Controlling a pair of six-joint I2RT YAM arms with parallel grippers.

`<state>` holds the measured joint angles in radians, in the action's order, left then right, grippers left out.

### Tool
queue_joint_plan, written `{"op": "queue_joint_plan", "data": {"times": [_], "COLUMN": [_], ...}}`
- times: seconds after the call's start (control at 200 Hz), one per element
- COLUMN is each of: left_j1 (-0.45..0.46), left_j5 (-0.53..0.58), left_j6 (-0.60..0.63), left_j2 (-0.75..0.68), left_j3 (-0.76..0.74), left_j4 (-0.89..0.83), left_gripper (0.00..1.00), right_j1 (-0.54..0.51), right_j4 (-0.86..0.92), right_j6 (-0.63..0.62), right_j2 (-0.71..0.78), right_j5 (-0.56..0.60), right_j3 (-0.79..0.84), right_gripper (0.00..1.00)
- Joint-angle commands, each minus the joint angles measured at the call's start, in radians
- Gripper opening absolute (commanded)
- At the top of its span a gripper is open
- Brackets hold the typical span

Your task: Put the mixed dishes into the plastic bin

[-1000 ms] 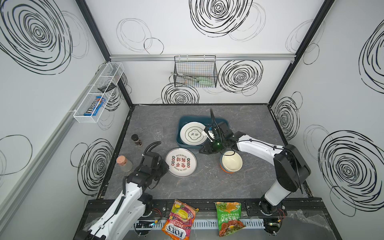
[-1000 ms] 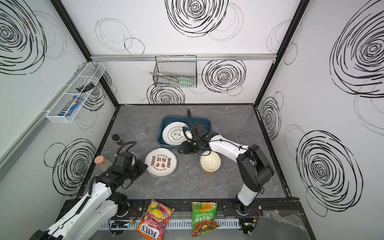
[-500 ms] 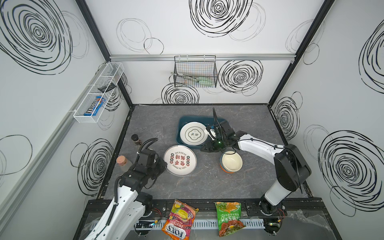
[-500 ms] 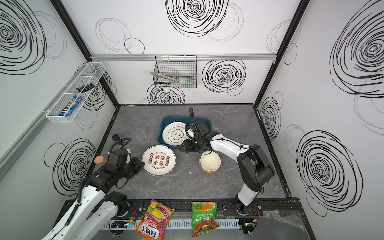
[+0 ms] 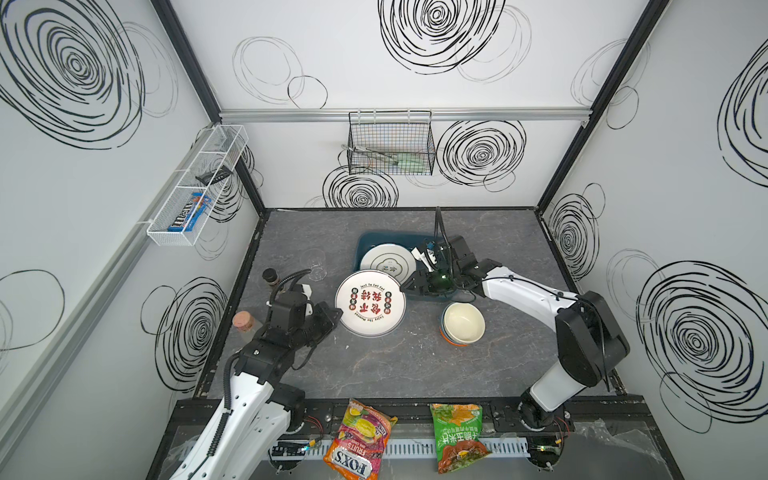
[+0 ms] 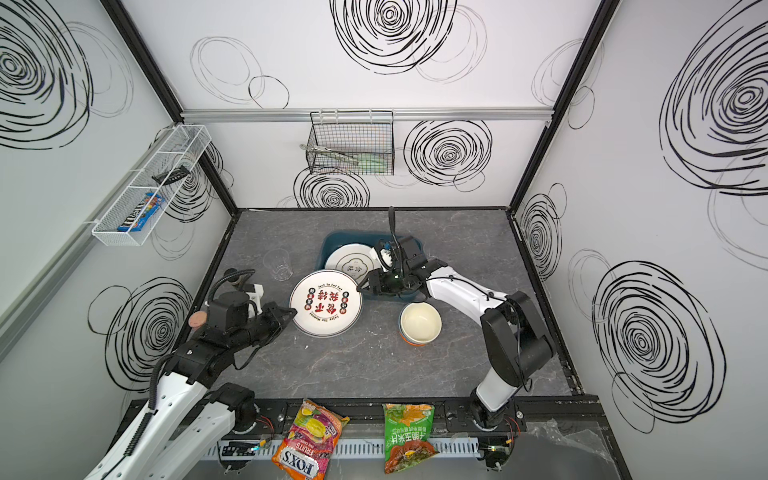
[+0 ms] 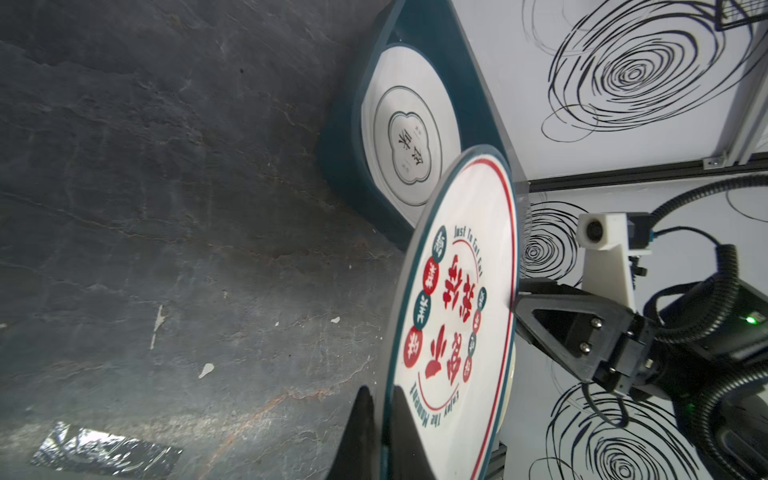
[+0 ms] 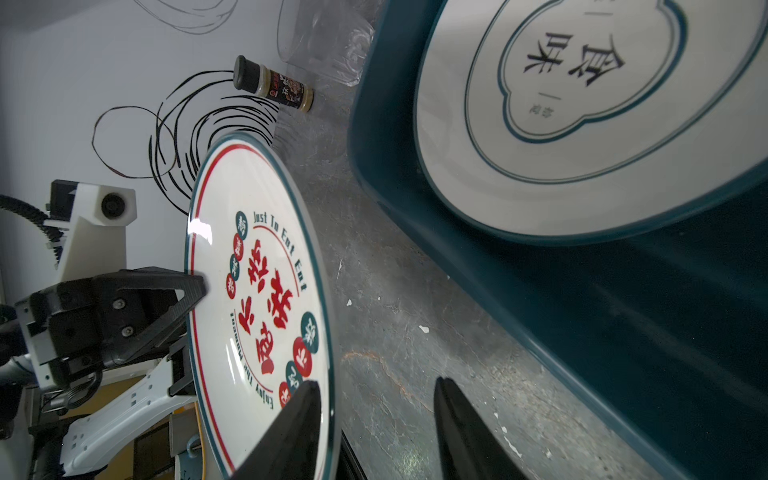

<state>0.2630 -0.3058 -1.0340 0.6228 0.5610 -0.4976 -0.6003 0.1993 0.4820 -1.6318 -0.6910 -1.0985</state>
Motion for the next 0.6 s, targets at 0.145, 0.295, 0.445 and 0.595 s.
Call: {"op": "queue_joint_plan", "data": {"times": [0.145,0.295,0.445,0.595], "left_j1": [0.026,0.032,0.033,0.032], "left_j5": [-0.055,-0.049,-0.045,-0.033], "left_j6": [-0.062,-0.064,-0.067,-0.059], "left_j2": [0.009,0.023,0.039,0.056], "left_j3": [-0.021,-0.028,-0.039,-0.042], "left_j4": [0.206,0.222,0.245,0.242], "left_gripper": [0.00,0.00,0.02,0.33], "right_j1": [0.007,0.009,0.012,0.026], "right_j4": [-0.056,-0.070,-0.077,-0.082], "right_j6": [0.039,0.047,0.050,0.052], "right_j2": [0.003,-0.001,-0.003,0.009], "right_j5": [-0.068,-0.090,-0.096,-0.081], "right_j3": [-0.015,-0.020,-0.019,-0.019], "right_gripper": [0.42,0.27,0.11,0.03]}}
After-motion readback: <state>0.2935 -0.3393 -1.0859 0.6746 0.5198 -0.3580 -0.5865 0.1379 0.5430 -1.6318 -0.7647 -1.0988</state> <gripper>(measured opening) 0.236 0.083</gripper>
